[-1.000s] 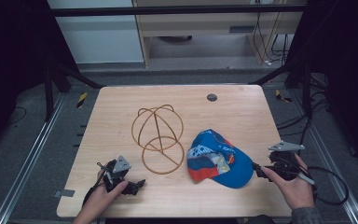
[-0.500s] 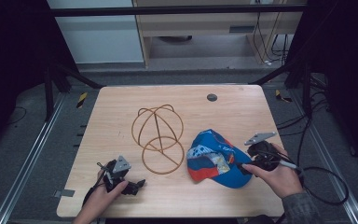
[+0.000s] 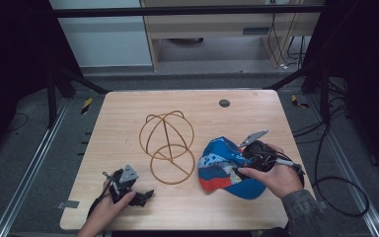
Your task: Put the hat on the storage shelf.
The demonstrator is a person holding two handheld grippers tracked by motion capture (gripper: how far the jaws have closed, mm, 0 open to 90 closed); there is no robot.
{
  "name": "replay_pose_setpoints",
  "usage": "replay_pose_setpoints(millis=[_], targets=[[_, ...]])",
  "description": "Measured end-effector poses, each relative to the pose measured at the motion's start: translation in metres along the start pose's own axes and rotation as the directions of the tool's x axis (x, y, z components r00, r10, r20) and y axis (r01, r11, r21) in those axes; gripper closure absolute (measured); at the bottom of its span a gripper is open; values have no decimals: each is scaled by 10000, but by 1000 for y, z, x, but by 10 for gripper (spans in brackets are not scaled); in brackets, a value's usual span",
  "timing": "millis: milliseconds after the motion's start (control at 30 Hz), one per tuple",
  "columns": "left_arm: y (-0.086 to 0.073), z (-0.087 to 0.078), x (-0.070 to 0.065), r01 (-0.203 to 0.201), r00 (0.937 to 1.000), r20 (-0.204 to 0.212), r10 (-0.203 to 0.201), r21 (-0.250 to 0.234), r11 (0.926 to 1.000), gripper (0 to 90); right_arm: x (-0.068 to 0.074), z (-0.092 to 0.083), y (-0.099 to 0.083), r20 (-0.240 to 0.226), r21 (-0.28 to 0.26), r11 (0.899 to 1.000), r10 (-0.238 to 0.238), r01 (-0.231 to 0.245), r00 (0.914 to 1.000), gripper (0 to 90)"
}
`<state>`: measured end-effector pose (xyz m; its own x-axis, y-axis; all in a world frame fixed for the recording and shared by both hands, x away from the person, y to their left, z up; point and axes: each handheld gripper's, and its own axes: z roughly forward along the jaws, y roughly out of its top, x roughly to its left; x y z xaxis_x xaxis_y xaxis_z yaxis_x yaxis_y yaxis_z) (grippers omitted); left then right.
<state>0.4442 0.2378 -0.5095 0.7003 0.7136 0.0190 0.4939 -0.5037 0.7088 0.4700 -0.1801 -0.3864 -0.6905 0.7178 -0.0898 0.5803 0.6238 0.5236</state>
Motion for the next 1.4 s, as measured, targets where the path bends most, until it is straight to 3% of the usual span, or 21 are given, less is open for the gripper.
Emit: replay_pose_setpoints(millis=[133,267,367,600,933,1400], targets=[[0,0,0,-5,10000,-1,5,4,10000,0,5,0,9,-114,-108,9996,-269,268,9996,291],[0,0,0,0,10000,1,0,4,10000,0,3,6,13,-197,112,9992,-390,393,9990,359],[0,0,0,0,10000,2,0,2,10000,0,-2,15,14,-341,278,9992,-277,287,9990,428],[0,0,0,-2,10000,3,2,4,10000,0,-6,30,15,-597,239,9997,-28,42,9982,498],[0,0,0,-1,10000,1,1,4,10000,0,-12,36,11,-795,398,9992,96,-65,9968,559],[0,0,0,-4,10000,0,4,4,10000,0,-15,40,11,-1257,726,9972,-75,168,9920,857]])
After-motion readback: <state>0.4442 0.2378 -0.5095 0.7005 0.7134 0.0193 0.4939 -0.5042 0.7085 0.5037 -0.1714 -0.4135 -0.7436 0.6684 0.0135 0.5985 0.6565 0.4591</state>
